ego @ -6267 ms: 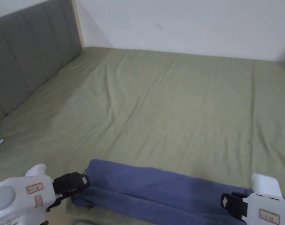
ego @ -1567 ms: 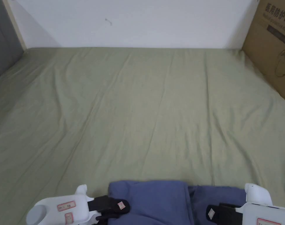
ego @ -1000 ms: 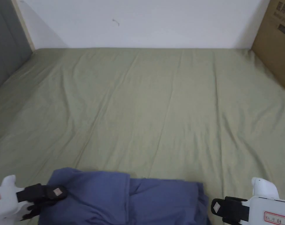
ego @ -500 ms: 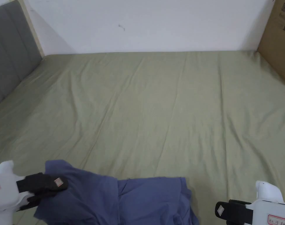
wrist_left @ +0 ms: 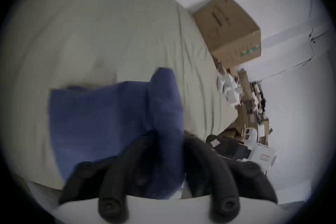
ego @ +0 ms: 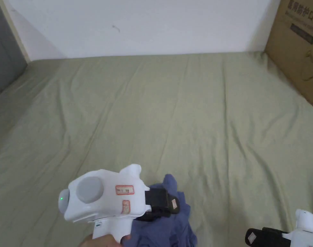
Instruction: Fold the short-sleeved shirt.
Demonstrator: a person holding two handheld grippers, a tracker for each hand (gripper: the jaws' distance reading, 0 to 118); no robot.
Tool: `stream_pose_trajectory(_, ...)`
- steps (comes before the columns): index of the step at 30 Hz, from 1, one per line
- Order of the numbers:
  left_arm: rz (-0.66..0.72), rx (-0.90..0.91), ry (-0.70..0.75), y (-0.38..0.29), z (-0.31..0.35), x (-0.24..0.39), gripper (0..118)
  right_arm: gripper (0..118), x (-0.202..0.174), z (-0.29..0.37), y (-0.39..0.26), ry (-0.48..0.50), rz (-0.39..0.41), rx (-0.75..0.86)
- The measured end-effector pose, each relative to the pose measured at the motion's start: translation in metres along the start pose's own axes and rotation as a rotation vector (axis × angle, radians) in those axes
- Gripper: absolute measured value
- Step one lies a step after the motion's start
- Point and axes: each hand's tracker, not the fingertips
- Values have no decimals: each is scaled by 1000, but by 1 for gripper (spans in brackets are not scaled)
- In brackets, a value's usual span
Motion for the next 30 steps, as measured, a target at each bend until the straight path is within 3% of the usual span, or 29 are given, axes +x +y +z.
stream_pose_trajectory(1,7,-7,-18,0,-7,-1,88,1,2,2,0,-1,-2,3)
stream_pose_trajectory(2,31,-6,-26,4,-12,-6,102,1,4,4,0,-4,-2,4)
stream_pose_trajectory(3,40,1,-30,6,-9,-9,108,1,5,5,1,-11,-1,6)
stream_pose_trajectory(9,75,177,-11,9,43,-36,108,1,2,4,2,-12,-14,12)
stream_pose_trajectory(10,84,211,15,4,55,-38,101,1,1,2,1,-10,-12,13)
stream_pose_trajectory(11,90,232,34,2,60,-45,86,1,-1,1,1,-7,-11,12)
stream_pose_trajectory(12,94,217,74,-1,60,-53,56,1,-4,0,0,0,-9,7)
stream_pose_trajectory(13,110,208,104,-3,57,-59,11,1,-6,-2,-1,5,-6,3)
stream_pose_trajectory(14,130,206,107,-6,52,-67,4,1,-8,-4,-1,8,0,-4)
stream_pose_trajectory(18,162,114,9,-21,19,-71,4,1,-11,-9,-3,2,17,-19)
stream_pose_trajectory(23,78,-33,-33,-40,-39,-29,4,1,-3,-10,-3,4,15,-26)
stream_pose_trajectory(30,34,-89,1,-47,-82,-7,3,1,11,1,-1,-8,-7,-4)
